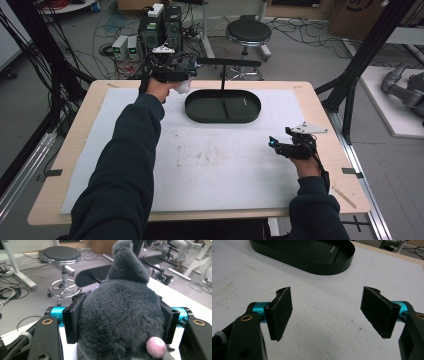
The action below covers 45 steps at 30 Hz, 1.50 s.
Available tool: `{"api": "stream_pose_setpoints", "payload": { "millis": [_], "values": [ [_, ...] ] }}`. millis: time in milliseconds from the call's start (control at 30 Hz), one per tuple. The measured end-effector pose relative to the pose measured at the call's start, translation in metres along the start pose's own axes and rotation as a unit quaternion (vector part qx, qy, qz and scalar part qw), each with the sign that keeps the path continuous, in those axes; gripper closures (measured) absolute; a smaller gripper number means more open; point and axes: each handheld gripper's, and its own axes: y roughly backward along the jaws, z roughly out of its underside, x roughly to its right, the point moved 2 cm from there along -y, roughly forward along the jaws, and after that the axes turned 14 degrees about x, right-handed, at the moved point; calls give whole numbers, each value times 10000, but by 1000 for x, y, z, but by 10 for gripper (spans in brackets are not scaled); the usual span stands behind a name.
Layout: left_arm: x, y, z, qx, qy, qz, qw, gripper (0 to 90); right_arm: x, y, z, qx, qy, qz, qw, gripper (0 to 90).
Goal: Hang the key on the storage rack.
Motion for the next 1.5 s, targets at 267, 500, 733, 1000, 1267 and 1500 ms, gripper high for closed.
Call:
{"api": "stream_pose_setpoints", "payload": {
  "millis": [267, 500, 733, 1000, 1267, 1500],
  "values": [
    [-9, -8, 20, -337, -128, -581, 9977, 346, -1, 0, 0, -10, 24, -3, 10000, 259],
    [-2, -25, 40, -778, -398, -807, 9929, 312, 0, 0, 1, -3, -6, -14, 10000, 259],
    [-7, -27, 57, -1127, -368, -1044, 9874, 253, 0, 1, 1, 6, -2, -15, 10000, 258],
    [-14, 3, 57, -772, -221, -1074, 9910, 253, -2, 1, 1, -5, 33, -11, 10000, 259],
    [-3, 52, 49, -213, -326, -938, 9948, 245, -3, 0, 1, -6, 124, -25, 9999, 258],
    [6, 93, 49, 166, -337, -733, 9966, 236, -7, -1, 1, -18, 256, -41, 9997, 235]
  ]
}}
